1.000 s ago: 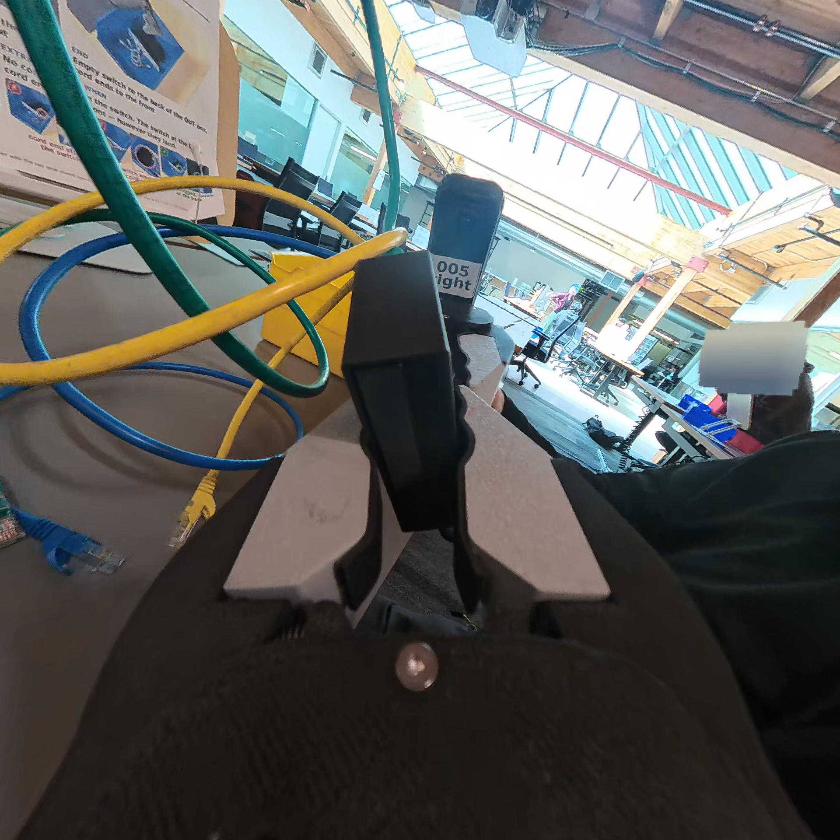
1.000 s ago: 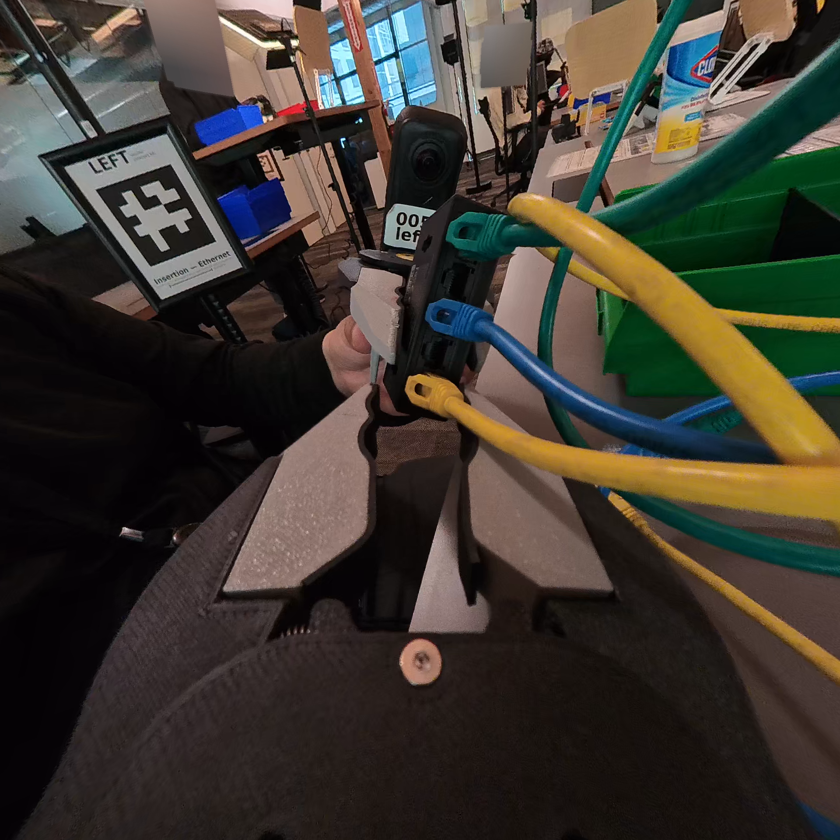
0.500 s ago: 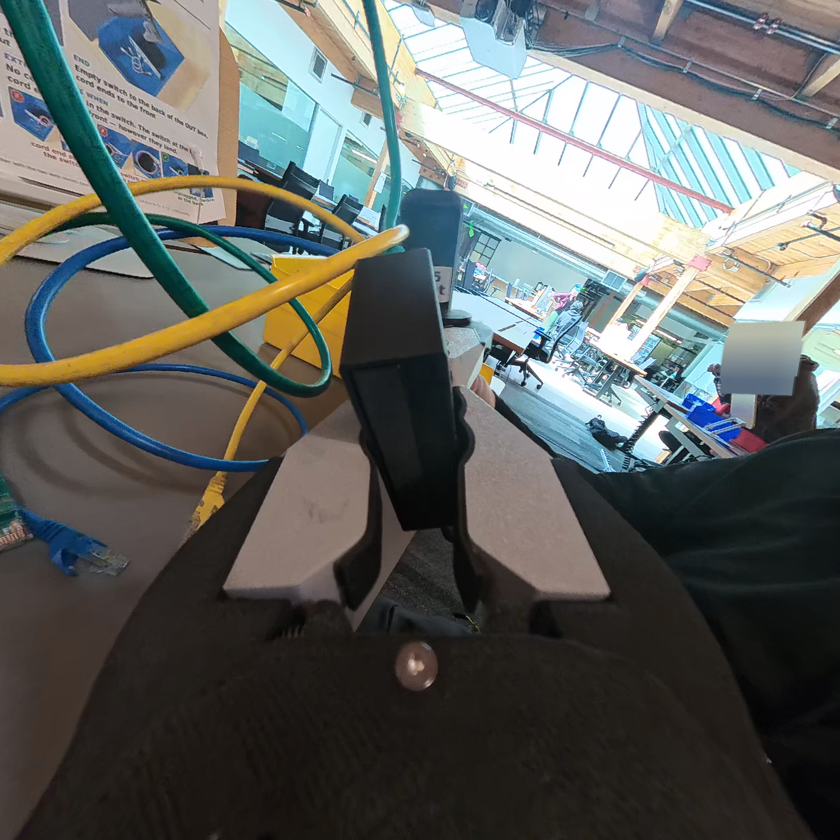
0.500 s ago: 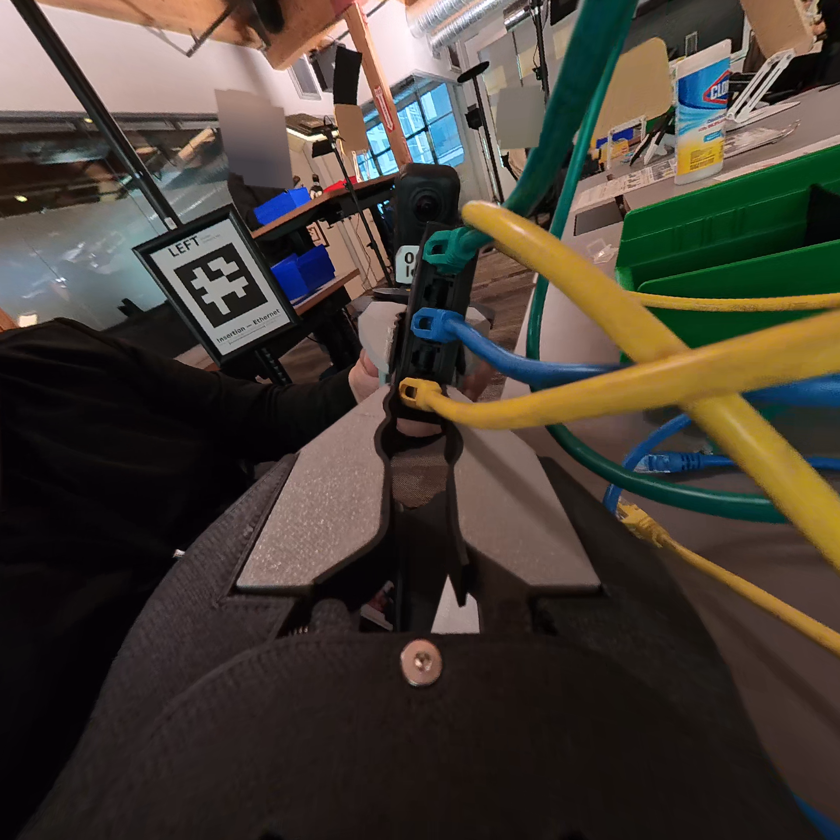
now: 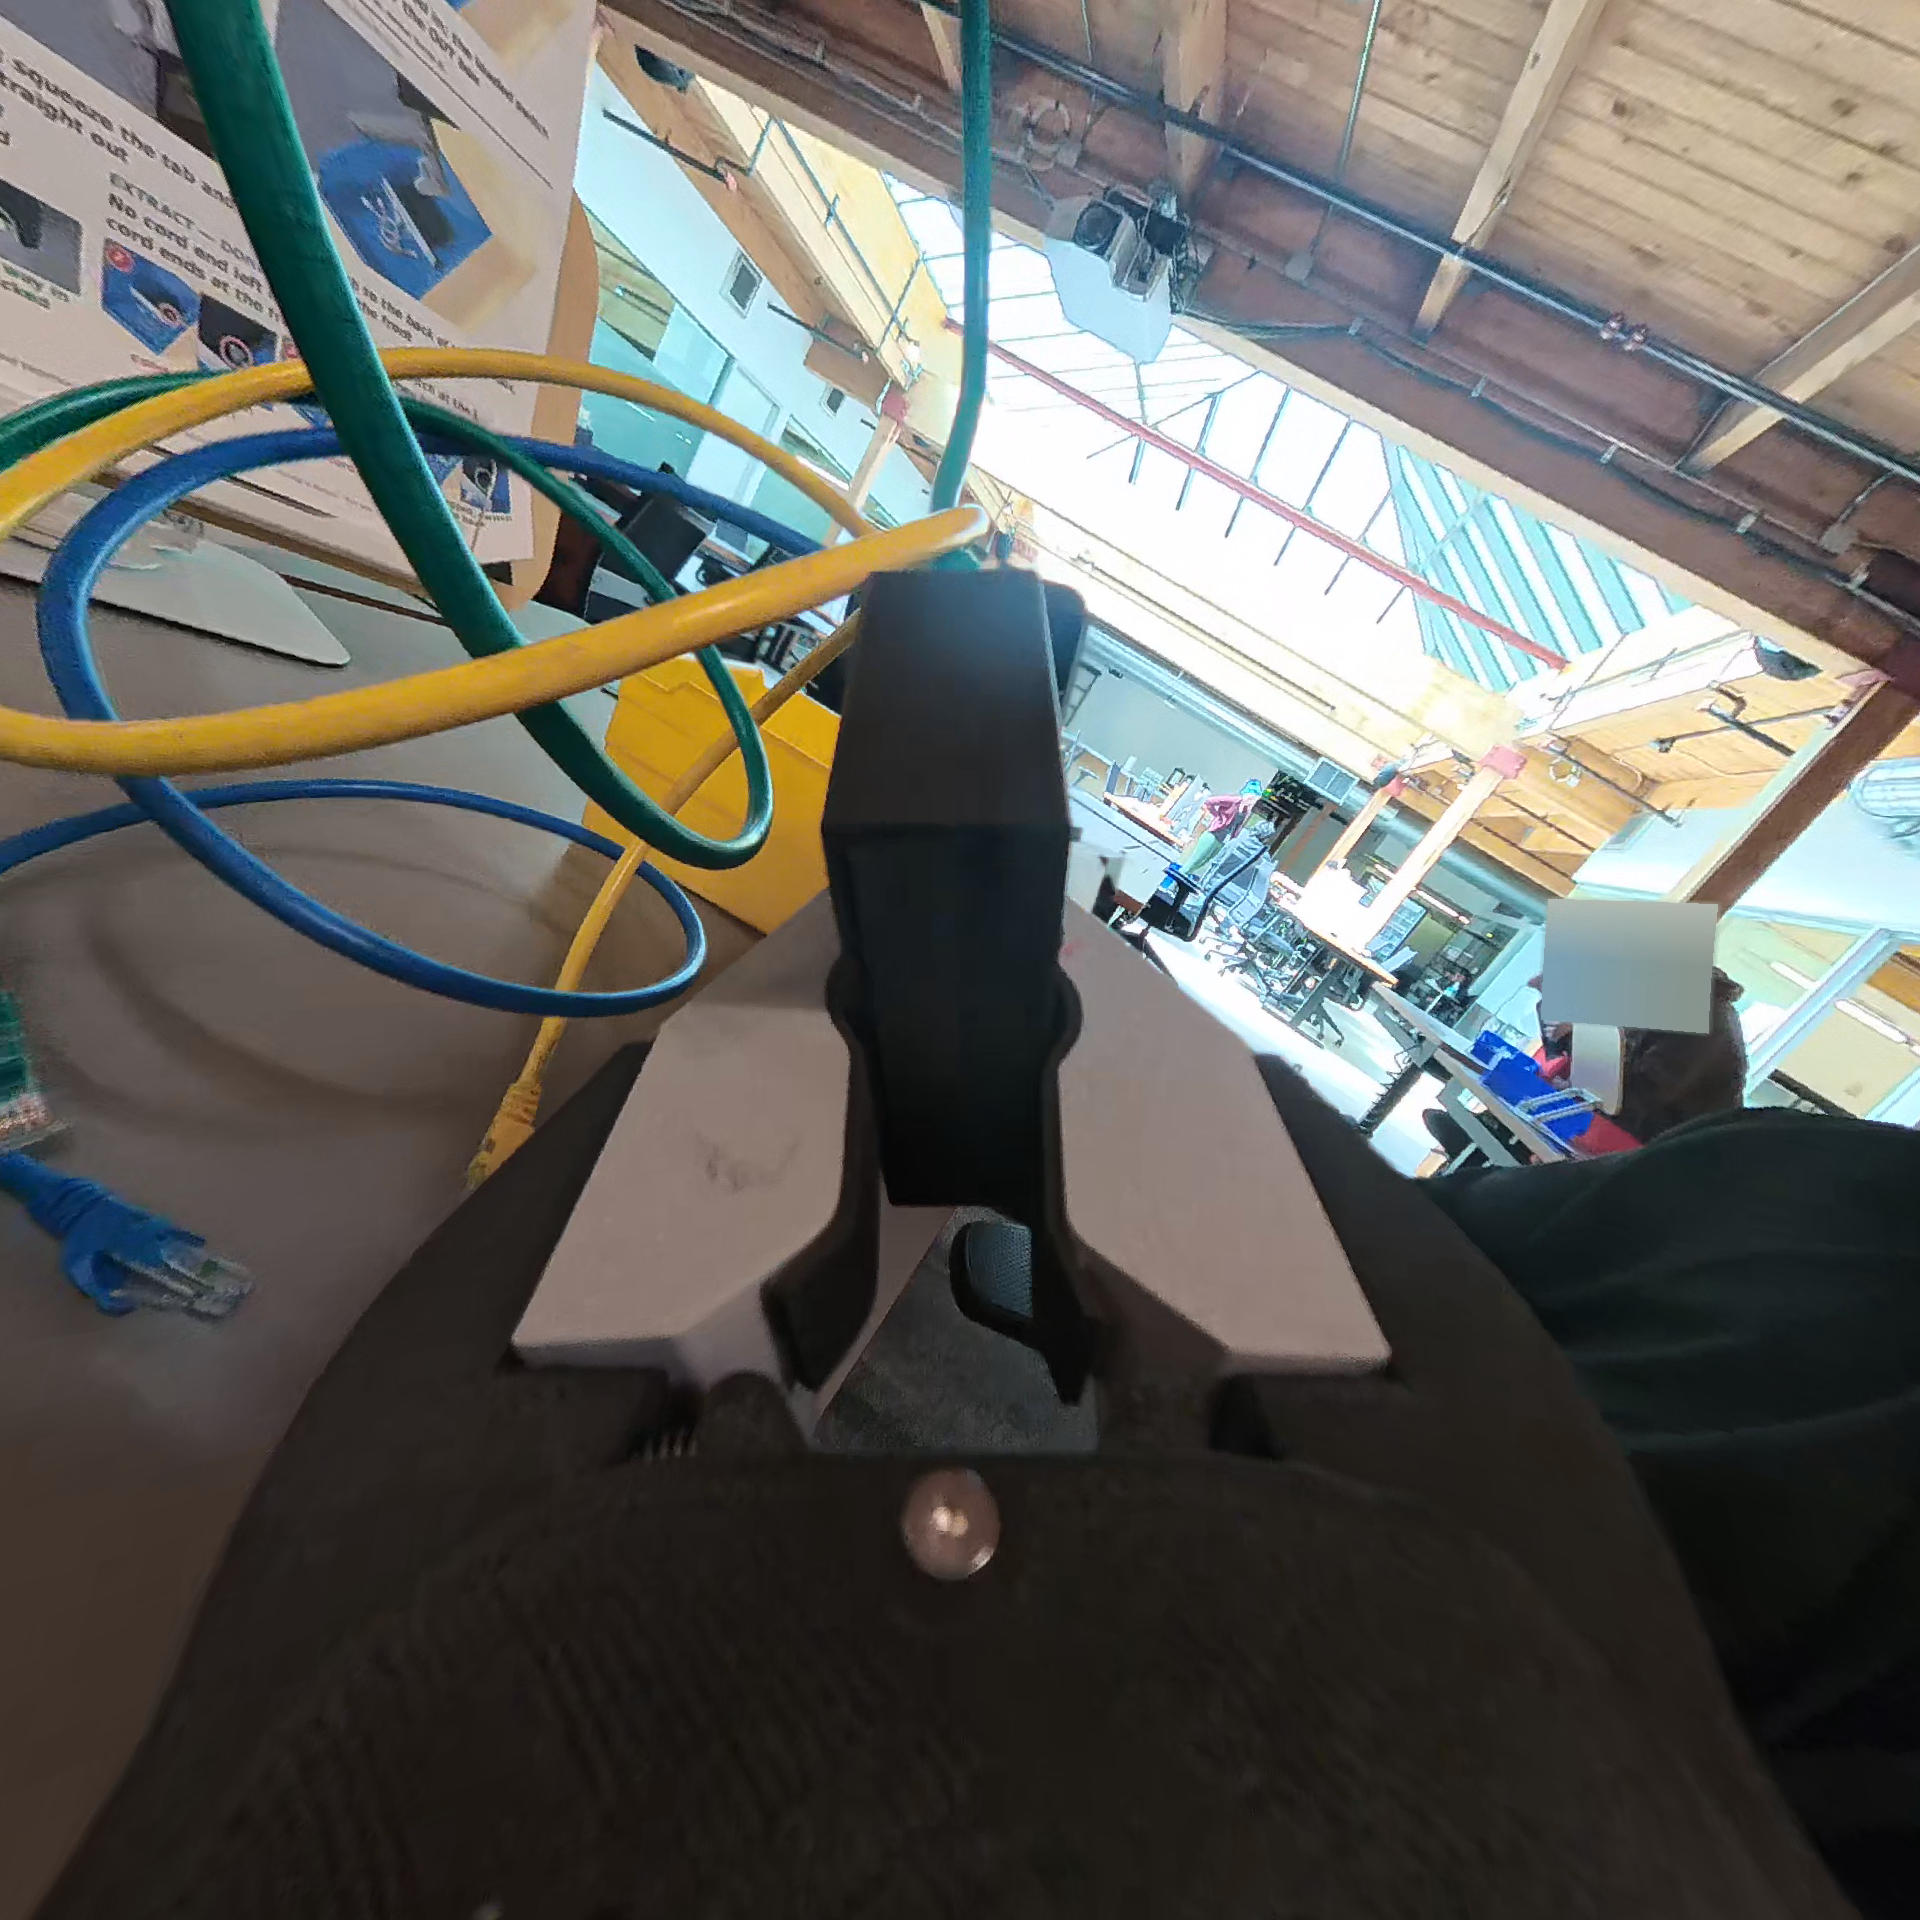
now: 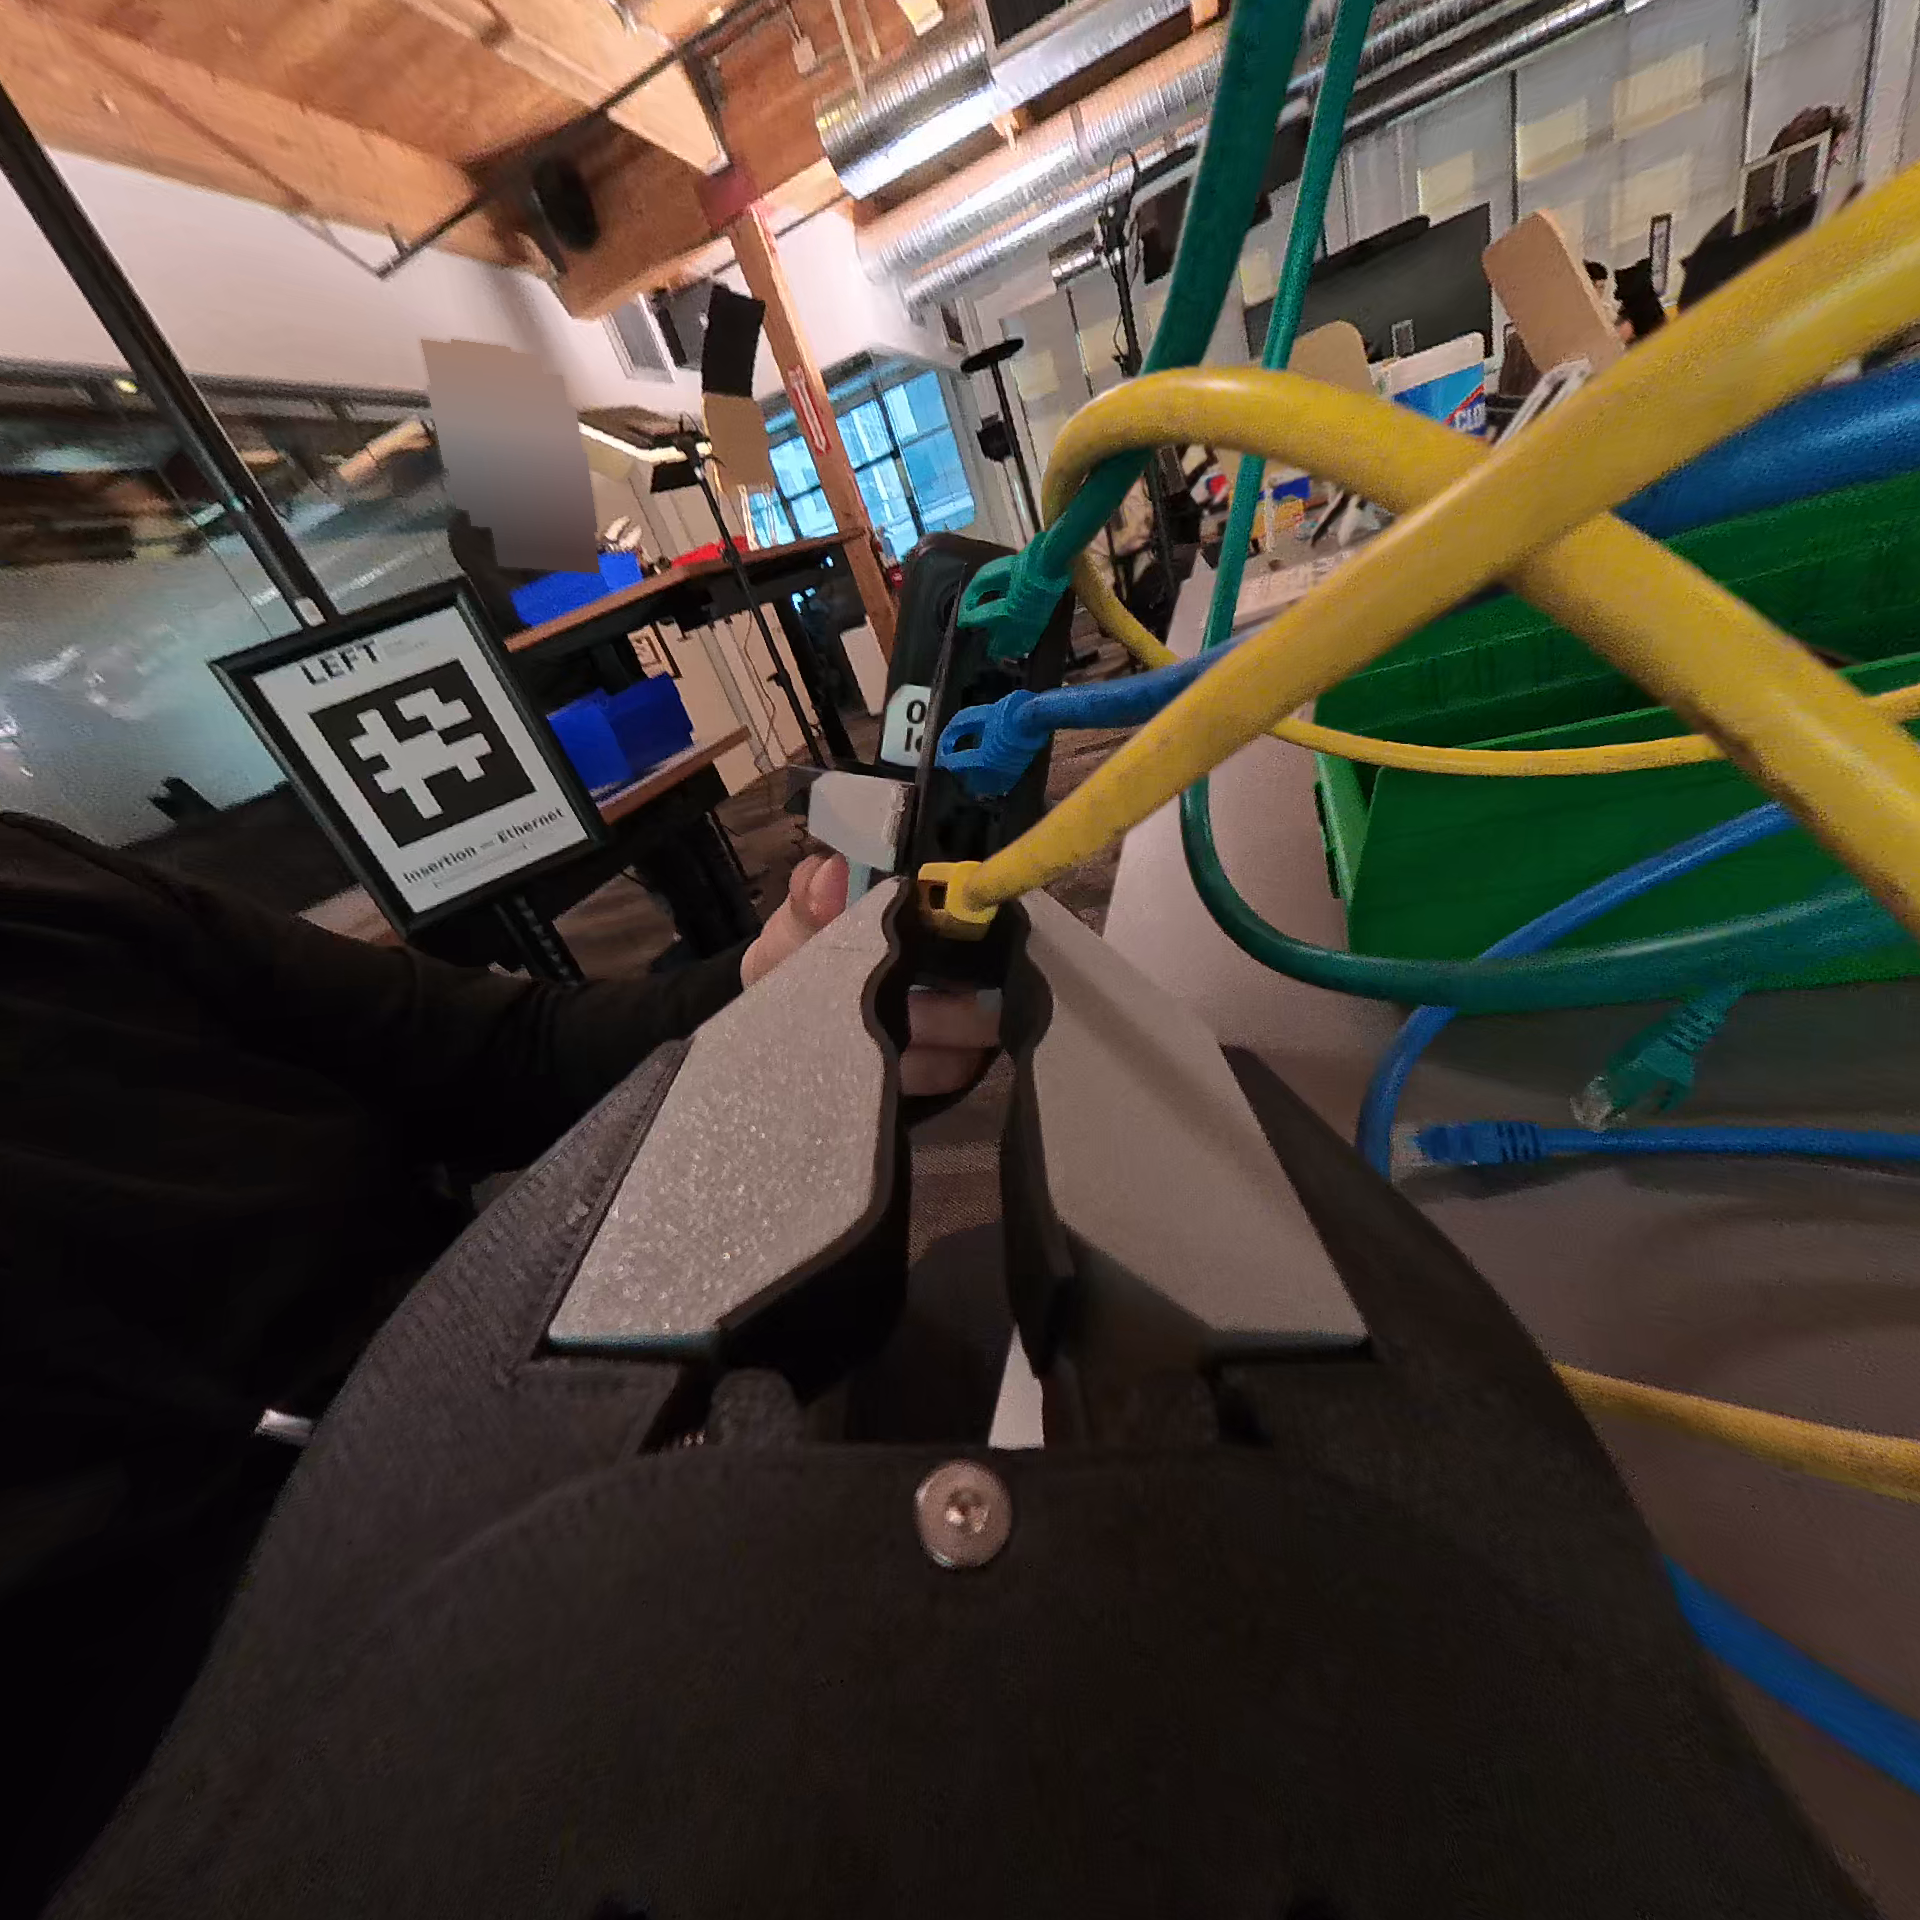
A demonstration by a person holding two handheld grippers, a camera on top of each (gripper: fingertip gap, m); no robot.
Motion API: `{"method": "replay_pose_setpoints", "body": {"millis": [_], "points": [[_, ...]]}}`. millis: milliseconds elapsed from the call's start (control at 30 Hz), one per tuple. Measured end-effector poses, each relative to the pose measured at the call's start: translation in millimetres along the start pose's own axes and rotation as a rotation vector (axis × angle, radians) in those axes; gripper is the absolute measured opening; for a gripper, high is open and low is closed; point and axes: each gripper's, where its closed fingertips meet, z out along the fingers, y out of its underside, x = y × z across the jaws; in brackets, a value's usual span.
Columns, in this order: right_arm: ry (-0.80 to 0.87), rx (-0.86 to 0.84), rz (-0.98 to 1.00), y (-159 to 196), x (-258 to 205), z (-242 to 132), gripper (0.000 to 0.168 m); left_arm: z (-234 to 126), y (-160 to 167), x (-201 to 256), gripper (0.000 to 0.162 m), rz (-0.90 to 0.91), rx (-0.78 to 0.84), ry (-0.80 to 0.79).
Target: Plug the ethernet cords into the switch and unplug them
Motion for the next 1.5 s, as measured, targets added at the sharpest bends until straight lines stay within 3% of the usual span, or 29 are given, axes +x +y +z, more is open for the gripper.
{"method": "replay_pose_setpoints", "body": {"millis": [200, 333, 600, 667, 733, 767, 800, 867, 1000, 1133, 1367, 1500], "points": [[-0.051, 0.074, 0.088, -9, -2, -1, 0.009, 2, -2, 4, 0.027, 0.030, 0.006, -0.007], [0.001, 0.077, 0.085, -8, 4, 0, 0.009, 1, 0, -2, 0.027, 0.075, -0.025, -0.064], [0.269, -0.040, -0.235, -8, 17, 1, 0.013, -2, -3, -12, 0.027, 0.022, 0.022, -0.072], [0.196, 0.021, -0.146, -14, 11, 0, 0.011, 0, -4, -5, 0.027, -0.027, 0.047, -0.012], [0.092, 0.269, -0.002, -52, 8, -29, 0.009, -3, -2, -4, 0.027, -0.033, 0.037, -0.002], [0.007, 0.298, 0.069, -65, 4, -47, 0.009, -8, -2, -8, 0.026, -0.045, 0.044, -0.013], [0.037, 0.236, 0.051, -63, 8, -56, 0.009, -11, -3, -11, 0.026, -0.068, 0.052, -0.010], [0.277, 0.075, -0.133, -51, 26, -63, 0.010, -4, 3, -11, 0.026, -0.062, 0.014, -0.010], [0.232, -0.047, -0.129, -40, 12, -45, 0.009, 13, 15, -3, 0.027, 0.045, -0.040, -0.023], [0.422, -0.162, -0.282, -41, 19, -58, 0.010, 0, 3, -13, 0.027, 0.120, -0.016, -0.114], [0.787, 0.003, -0.503, -102, 15, -118, 0.009, -17, -10, -26, 0.027, 0.085, -0.013, -0.180], [0.877, 0.127, -0.549, -131, -4, -154, 0.009, -18, 0, -35, 0.028, 0.064, -0.064, -0.212]]}}
